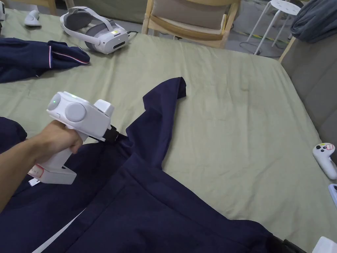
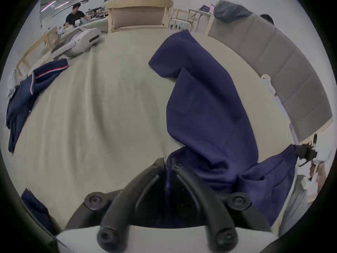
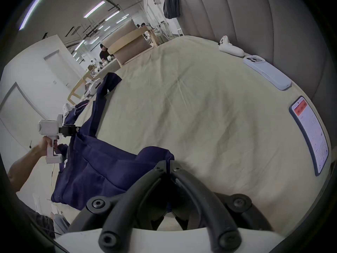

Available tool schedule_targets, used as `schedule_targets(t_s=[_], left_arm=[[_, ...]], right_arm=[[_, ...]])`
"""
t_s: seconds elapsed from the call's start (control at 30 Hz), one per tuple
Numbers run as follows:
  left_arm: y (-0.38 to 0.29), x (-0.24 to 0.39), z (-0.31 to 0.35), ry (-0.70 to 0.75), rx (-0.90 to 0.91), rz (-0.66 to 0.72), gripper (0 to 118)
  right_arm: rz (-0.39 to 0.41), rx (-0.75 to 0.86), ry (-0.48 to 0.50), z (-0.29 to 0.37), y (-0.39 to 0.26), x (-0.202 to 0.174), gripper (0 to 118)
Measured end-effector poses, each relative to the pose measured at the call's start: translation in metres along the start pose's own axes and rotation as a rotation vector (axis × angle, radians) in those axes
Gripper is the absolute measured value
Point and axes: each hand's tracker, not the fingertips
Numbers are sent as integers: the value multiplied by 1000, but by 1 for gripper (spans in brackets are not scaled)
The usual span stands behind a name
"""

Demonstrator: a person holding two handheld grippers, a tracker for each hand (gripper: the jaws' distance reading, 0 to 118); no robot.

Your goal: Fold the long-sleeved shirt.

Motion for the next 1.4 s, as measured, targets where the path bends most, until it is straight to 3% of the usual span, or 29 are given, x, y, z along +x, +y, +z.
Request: schedule_targets(t_s=[0.17,0.33,0.4,0.47,0.87,1.2,1.4], left_arm=[[-14,6,58,-45,92,-13,10],[-22,0,140,-24,273,20,10],[-27,27,189,-7,343,-9,10],[-29,33,231,5,400,-27,10],[-4,62,466,175,777,-16,10],[44,94,581,264,961,43,10],[83,101,629,307,1023,52,10]], right_arm=[[23,102,61,29,12,-18,1],[112,198,154,62,26,-42,1],[180,235,171,76,35,-54,1],[193,271,196,94,48,-72,1],[362,517,327,214,182,-174,1],[421,658,342,318,296,-265,1],[446,732,270,363,345,-307,1]])
